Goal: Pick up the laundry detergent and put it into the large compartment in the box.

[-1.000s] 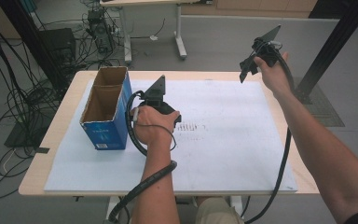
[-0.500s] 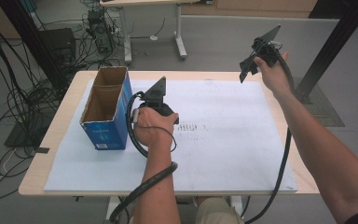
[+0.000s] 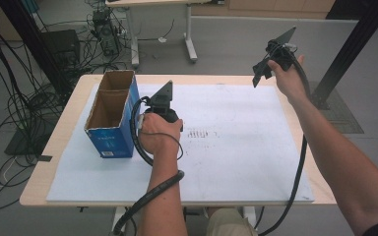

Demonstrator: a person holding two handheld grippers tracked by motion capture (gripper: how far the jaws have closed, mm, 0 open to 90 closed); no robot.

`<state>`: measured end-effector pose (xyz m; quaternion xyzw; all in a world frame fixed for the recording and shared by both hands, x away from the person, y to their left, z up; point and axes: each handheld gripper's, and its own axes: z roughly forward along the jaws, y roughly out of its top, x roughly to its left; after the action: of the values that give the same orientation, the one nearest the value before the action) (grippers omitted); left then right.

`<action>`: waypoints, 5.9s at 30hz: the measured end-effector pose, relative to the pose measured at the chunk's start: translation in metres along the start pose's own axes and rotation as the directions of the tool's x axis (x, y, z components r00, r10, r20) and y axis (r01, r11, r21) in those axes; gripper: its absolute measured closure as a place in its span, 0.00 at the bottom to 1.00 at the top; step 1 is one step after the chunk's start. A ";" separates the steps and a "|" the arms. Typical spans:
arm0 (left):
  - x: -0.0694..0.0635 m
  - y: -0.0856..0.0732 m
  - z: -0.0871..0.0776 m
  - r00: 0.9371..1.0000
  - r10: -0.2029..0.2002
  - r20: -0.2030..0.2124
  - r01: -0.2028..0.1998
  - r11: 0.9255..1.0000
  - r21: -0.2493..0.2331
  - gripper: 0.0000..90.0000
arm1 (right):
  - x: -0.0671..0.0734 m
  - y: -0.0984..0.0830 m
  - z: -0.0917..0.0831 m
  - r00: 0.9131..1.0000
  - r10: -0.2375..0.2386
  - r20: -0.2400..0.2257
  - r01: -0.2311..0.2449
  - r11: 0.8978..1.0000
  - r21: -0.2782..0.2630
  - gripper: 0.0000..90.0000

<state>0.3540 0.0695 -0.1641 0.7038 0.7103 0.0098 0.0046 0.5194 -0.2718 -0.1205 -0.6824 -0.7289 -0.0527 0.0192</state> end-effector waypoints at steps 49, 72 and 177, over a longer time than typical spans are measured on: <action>0.007 0.005 0.000 1.000 0.001 0.015 -0.002 1.000 0.015 0.42 | -0.004 0.001 0.004 1.000 0.008 0.005 -0.008 1.000 0.008 0.07; 0.009 0.005 0.000 1.000 0.003 0.021 -0.003 1.000 0.017 0.42 | -0.004 0.002 0.006 1.000 0.007 0.007 -0.007 1.000 0.018 0.07; 0.173 0.081 -0.248 1.000 -0.029 0.009 0.030 0.991 -0.131 0.42 | -0.004 -0.002 -0.006 1.000 -0.024 0.013 0.023 0.998 0.053 0.07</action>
<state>0.4282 0.2417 0.0869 0.6915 0.7184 0.0541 0.0534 0.5176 -0.2767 -0.1155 -0.6734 -0.7380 -0.0293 0.0316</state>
